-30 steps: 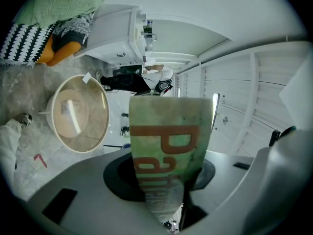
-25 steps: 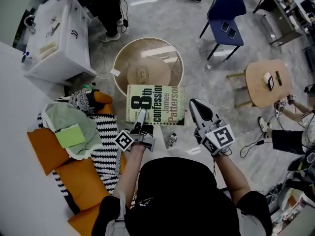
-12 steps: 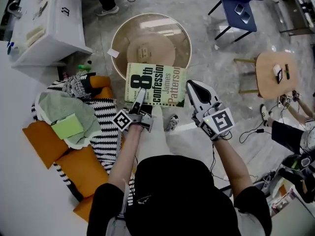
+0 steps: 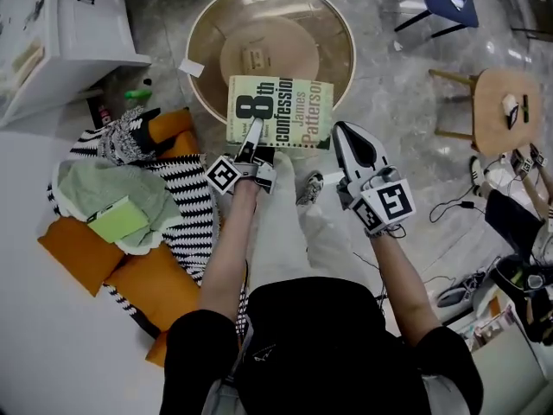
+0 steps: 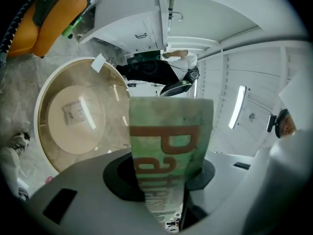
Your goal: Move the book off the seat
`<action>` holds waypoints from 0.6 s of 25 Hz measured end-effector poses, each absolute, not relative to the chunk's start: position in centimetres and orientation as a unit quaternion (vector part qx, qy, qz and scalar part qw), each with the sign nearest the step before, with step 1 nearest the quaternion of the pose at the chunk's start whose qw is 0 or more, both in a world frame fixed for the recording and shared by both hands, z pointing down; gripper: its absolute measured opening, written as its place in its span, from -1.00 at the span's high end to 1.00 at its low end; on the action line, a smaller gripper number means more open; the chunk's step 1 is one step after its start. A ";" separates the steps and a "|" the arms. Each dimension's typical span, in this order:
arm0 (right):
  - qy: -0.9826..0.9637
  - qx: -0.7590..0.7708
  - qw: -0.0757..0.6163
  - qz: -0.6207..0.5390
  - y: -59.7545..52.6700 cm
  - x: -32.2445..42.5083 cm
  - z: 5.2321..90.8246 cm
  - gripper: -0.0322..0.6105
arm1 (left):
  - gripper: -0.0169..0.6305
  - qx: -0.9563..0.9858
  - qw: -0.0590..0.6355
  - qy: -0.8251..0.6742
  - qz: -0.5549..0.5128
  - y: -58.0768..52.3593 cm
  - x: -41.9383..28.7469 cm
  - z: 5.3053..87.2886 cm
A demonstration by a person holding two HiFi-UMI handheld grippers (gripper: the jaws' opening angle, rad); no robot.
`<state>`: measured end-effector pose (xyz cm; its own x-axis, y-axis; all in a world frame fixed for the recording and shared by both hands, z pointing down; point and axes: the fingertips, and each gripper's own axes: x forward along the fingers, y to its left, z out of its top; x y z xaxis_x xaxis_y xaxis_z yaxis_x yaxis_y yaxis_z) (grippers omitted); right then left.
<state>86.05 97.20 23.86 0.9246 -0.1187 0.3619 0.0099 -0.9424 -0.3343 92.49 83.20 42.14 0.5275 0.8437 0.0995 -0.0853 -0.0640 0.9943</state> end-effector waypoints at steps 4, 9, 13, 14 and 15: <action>0.034 -0.962 0.173 -0.210 97.0 87.6 26.7 0.85 | 0.45 0.627 0.609 0.274 0.400 83.4 94.6 47.6; 0.051 -0.955 0.175 -0.233 96.5 89.4 30.1 0.85 | 0.45 0.604 0.616 0.258 0.435 84.1 96.3 53.7; 0.046 -0.945 0.196 -0.257 95.9 89.2 32.5 0.85 | 0.45 0.610 0.585 0.233 0.481 84.1 95.6 58.1; 0.047 -0.943 0.201 -0.262 95.6 89.2 33.1 0.85 | 0.45 0.608 0.581 0.228 0.490 84.1 95.5 58.9; 0.049 -0.941 0.204 -0.266 95.3 89.2 33.6 0.85 | 0.45 0.607 0.579 0.227 0.495 84.2 95.6 59.6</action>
